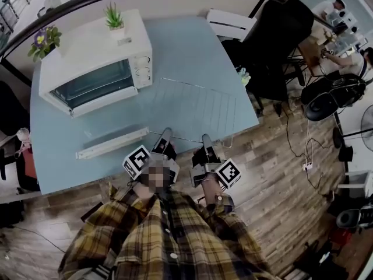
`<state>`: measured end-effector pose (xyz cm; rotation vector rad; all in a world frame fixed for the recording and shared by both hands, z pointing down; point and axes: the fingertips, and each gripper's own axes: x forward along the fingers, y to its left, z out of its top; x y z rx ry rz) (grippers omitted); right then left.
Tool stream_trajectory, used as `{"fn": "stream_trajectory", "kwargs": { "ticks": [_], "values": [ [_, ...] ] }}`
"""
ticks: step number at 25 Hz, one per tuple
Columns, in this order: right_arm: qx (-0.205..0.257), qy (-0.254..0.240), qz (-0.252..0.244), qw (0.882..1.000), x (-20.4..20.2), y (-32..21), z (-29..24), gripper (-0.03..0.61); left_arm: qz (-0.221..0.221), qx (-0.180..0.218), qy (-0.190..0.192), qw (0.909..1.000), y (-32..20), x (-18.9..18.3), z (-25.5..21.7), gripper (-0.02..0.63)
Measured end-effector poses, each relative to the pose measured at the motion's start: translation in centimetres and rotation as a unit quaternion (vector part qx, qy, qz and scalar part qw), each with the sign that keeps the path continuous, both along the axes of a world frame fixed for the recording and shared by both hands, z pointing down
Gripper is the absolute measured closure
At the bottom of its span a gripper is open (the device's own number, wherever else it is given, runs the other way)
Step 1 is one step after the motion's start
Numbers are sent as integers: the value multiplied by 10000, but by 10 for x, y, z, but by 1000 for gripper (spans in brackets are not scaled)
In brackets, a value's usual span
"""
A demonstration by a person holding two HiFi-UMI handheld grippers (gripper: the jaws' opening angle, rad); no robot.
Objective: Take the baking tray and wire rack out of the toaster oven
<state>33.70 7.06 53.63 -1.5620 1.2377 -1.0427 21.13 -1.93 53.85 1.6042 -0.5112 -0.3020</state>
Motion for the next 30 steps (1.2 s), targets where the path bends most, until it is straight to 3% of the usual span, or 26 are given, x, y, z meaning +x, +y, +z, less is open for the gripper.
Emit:
{"fn": "stream_trajectory", "kwargs": {
  "ticks": [9, 18, 21, 25, 30],
  "values": [
    [-779, -340, 423, 9955, 26, 33, 57, 570, 605, -606, -622, 9944, 21, 36, 53, 615],
    [-1205, -593, 324, 9904, 26, 32, 91, 568, 445, -1292, -1185, 9835, 26, 31, 90, 609],
    [-1361, -648, 294, 9881, 27, 27, 101, 568, 442, -1626, -1535, 9737, 26, 29, 103, 597],
    [-1479, -699, 305, 9861, 26, 21, 110, 568, 552, -1703, -2039, 9625, 28, 22, 109, 562],
    [-1617, -675, 476, 9834, 27, 14, 114, 568, 415, -1834, -2018, 9612, 30, 10, 109, 548]
  ]
}}
